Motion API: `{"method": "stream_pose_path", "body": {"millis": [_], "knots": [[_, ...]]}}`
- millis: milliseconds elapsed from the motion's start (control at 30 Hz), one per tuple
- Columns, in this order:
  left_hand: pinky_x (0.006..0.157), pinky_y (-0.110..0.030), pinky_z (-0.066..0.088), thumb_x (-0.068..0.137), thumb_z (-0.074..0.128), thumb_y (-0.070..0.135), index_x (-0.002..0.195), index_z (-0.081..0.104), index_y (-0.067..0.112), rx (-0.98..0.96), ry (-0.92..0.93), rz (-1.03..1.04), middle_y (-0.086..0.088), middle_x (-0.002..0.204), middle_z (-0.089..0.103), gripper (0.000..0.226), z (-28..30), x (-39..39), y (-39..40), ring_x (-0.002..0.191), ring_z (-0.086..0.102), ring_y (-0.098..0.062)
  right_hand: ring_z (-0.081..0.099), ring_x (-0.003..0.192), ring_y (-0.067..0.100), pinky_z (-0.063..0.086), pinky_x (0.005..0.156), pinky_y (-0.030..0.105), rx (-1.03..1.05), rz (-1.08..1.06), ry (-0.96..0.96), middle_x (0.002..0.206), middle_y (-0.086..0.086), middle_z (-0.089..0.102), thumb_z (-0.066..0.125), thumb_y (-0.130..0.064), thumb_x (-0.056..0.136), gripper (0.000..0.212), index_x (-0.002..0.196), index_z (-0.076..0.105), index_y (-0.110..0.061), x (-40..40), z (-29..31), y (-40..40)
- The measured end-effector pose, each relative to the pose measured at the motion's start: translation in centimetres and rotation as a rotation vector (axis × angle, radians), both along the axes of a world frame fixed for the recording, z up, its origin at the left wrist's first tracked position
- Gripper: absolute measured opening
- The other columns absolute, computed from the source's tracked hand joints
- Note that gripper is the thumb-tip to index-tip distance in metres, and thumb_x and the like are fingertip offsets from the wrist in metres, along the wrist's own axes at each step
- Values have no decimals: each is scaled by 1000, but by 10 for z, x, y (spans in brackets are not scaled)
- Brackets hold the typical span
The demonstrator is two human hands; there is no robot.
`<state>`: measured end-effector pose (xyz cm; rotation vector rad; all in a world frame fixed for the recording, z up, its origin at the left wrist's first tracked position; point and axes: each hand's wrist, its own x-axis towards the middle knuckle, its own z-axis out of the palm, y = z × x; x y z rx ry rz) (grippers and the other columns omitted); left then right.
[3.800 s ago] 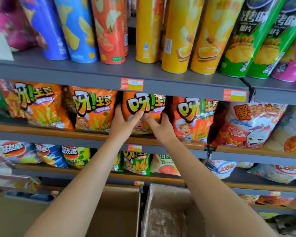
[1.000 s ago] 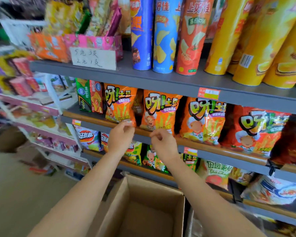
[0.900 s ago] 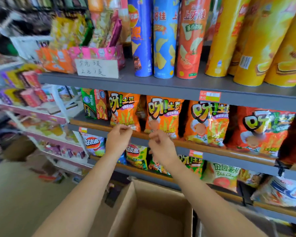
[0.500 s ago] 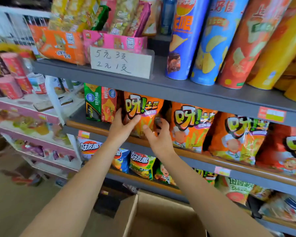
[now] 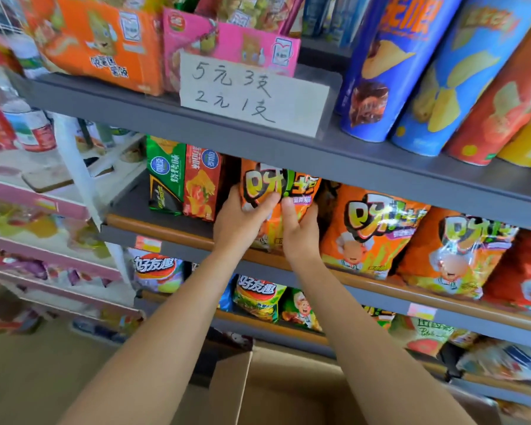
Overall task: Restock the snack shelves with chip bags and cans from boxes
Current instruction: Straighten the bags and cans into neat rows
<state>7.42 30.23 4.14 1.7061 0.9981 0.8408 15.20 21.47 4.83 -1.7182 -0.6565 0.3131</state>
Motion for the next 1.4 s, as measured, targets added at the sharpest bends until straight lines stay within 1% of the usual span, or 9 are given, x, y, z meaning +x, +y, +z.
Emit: {"method": "stream_pose_path", "body": {"millis": [167, 333, 467, 600, 767, 900, 1033, 1233, 1400], "knots": [[81, -35, 43, 82, 48, 76, 123, 53, 27, 91, 101, 46, 6, 112, 65, 64, -1, -1, -4, 104, 60, -20, 51, 109, 4, 35, 74, -2, 23, 4, -29, 120, -15, 52, 47, -38, 103, 55, 150, 27, -18, -5, 2, -4], [88, -44, 50, 95, 30, 69, 128, 54, 17, 204, 129, 56, -7, 119, 62, 66, -13, -18, -21, 113, 58, -28, 50, 128, 19, 46, 105, 38, -58, -18, -106, 144, 1, 47, 47, -26, 104, 56, 153, 20, -22, -15, 0, -25], [92, -36, 44, 98, 55, 23, 129, 55, 8, 431, -12, 229, -6, 122, 55, 34, 7, -34, -64, 113, 51, -21, 55, 100, 8, 49, 84, 25, 30, -21, -223, 119, -2, 51, 51, -4, 96, 42, 129, 41, -28, -28, 25, -68], [91, -30, 44, 90, 52, 20, 115, 61, 6, 737, -235, 88, -1, 110, 55, 30, 82, -20, -107, 104, 55, -20, 52, 96, -2, 39, 80, 8, 240, -33, -451, 104, 3, 55, 47, 1, 89, 28, 111, 58, -12, -24, 85, -114], [92, -41, 46, 87, 55, 14, 111, 62, 1, 1039, -281, 25, -14, 112, 58, 29, 166, 28, -135, 104, 55, -32, 51, 94, 6, 44, 79, 20, 386, -174, -635, 106, 2, 50, 50, 1, 87, 27, 112, 56, -9, 30, 161, -154], [105, -54, 41, 80, 65, 19, 132, 56, 9, 1146, -14, 12, -20, 141, 47, 54, 184, 76, -147, 130, 44, -40, 52, 97, 34, 49, 77, 48, 175, -388, -799, 108, 15, 53, 55, -6, 81, 36, 117, 54, -3, 98, 180, -168], [116, -59, 24, 79, 67, 27, 148, 44, 18, 1337, 171, 1, -17, 161, 27, 73, 187, 121, -156, 149, 20, -44, 55, 88, 43, 52, 66, 48, -206, -461, -894, 101, 22, 55, 66, 1, 73, 47, 118, 55, 4, 145, 171, -180], [119, -57, 8, 82, 63, 31, 149, 43, 20, 1450, 231, -34, -13, 164, 22, 70, 190, 167, -175, 152, 15, -38, 45, 111, 43, 48, 92, 51, -221, -360, -807, 123, 22, 42, 58, -8, 86, 60, 144, 40, -12, 167, 174, -193], [119, -60, 14, 85, 52, 30, 151, 41, 20, 1353, 260, -24, -13, 165, 18, 67, 183, 169, -174, 153, 12, -35, 31, 135, 42, 38, 106, 52, -385, -277, -795, 154, 21, 21, 45, -26, 97, 62, 155, 23, -28, 168, 174, -194]]}}
